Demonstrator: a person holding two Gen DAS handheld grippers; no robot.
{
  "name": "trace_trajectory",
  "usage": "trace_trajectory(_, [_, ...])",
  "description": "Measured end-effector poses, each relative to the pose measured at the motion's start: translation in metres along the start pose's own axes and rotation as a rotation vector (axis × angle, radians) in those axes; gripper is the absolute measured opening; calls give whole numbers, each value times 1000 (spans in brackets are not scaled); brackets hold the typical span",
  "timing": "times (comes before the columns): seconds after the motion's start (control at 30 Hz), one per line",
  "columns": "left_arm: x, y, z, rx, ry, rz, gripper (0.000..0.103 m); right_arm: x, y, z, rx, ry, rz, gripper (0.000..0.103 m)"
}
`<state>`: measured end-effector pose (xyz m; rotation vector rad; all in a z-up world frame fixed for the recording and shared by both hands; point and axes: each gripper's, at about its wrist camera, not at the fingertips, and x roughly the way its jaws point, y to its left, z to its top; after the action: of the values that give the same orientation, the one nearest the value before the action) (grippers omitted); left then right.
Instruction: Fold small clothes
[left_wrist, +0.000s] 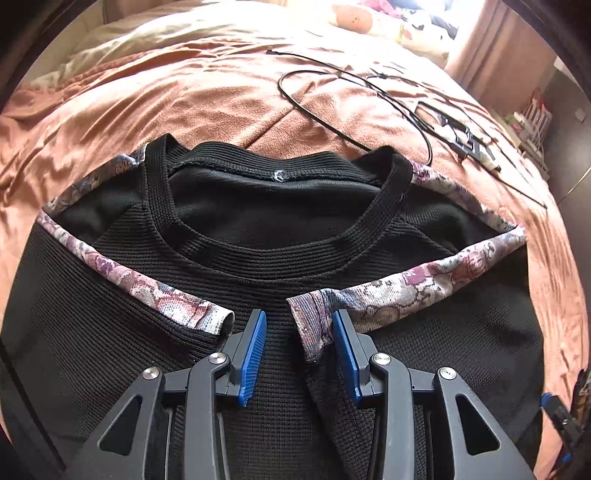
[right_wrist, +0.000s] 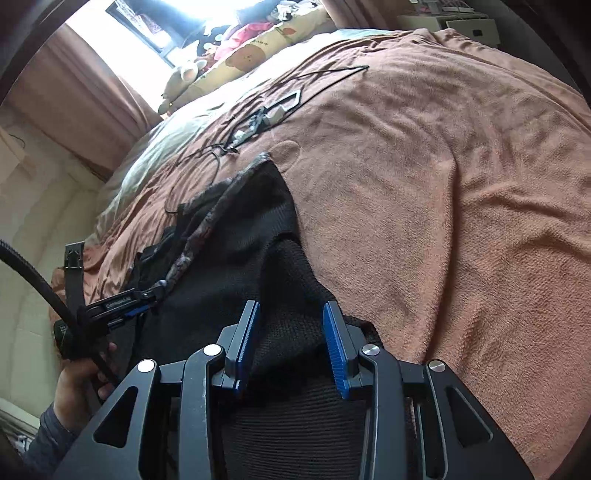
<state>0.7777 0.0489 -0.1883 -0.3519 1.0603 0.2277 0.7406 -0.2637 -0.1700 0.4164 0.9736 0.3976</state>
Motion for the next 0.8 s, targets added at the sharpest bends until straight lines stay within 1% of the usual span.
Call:
trace_trajectory(0.07, [-2, 3, 2, 3, 2, 32, 40, 2, -2, 1, 7, 17, -42, 25])
trace_trajectory(0.13, [-8, 8, 3, -5, 1, 40, 40, 0, -1, 3, -1, 19, -124, 24])
trace_trajectory(0.17, [-12, 11, 3, -9, -4, 40, 40, -1, 0, 4, 6, 19, -132, 24])
trace_trajectory(0.23, [-20, 18, 2, -9, -4, 21, 40, -6, -5, 4, 32, 16, -88, 24])
trace_trajectory(0.37, [-45, 31, -2, -13, -14, -22, 40, -25, -2, -2, 16, -15, -96, 24])
trace_trajectory(0.43, [-62, 39, -5, -25, -19, -66, 40, -39, 1, -9, 8, -32, -98, 27])
trace_trajectory(0.5, [-81, 46, -11, -27, -28, -106, 40, -53, 5, -17, -3, -47, -128, 27])
trace_trajectory(0.57, [-101, 52, -18, -16, -44, -120, 40, -65, 10, -25, 0, -46, -111, 28])
trace_trajectory(0.6, [-111, 54, -23, -10, -52, -123, 40, -71, 15, -30, -5, -48, -107, 30])
trace_trajectory(0.63, [-122, 57, -29, -1, -58, -129, 40, -78, 21, -35, -19, -53, -108, 39])
trace_trajectory(0.67, [-131, 60, -33, 5, -62, -133, 41, -85, 26, -41, -35, -57, -108, 50])
trace_trajectory(0.7, [-141, 63, -38, 12, -69, -138, 41, -92, 29, -45, -48, -58, -106, 55])
trace_trajectory(0.73, [-152, 67, -44, 19, -78, -140, 43, -100, 34, -51, -63, -60, -106, 62])
trace_trajectory(0.77, [-163, 71, -50, 26, -90, -141, 49, -107, 37, -55, -75, -61, -109, 68])
trace_trajectory(0.8, [-172, 75, -55, 29, -100, -142, 54, -115, 41, -60, -87, -63, -113, 71])
